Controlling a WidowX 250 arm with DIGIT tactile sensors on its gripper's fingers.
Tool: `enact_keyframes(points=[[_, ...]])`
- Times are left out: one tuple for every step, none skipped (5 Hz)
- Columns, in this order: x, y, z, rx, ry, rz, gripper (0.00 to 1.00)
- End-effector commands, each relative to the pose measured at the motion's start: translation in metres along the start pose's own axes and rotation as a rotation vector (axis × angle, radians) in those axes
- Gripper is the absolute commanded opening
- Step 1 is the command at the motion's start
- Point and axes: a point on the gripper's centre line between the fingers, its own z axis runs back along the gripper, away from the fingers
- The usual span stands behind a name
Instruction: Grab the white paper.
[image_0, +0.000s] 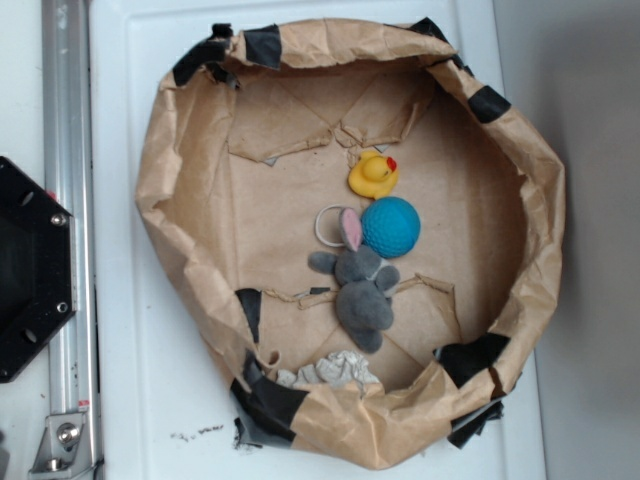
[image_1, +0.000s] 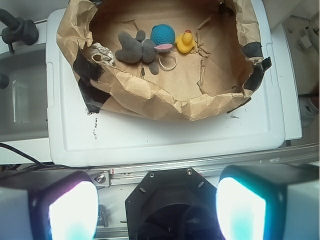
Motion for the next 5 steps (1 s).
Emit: enact_keyframes(points=[[0.000,0.000,0.000,0.000,0.000,0.000,1.00],[0.049,0.003,-0.021,-0.015,0.010,0.188,1.00],[0.094,-0.008,-0.039,-0.061,0.092,0.382,1.00],[0.120,-0.012,-0.071,-0.064,0.158,0.571,1.00],[0.134,-0.017,-0.118,-0.162,0.307,0.685,1.00]])
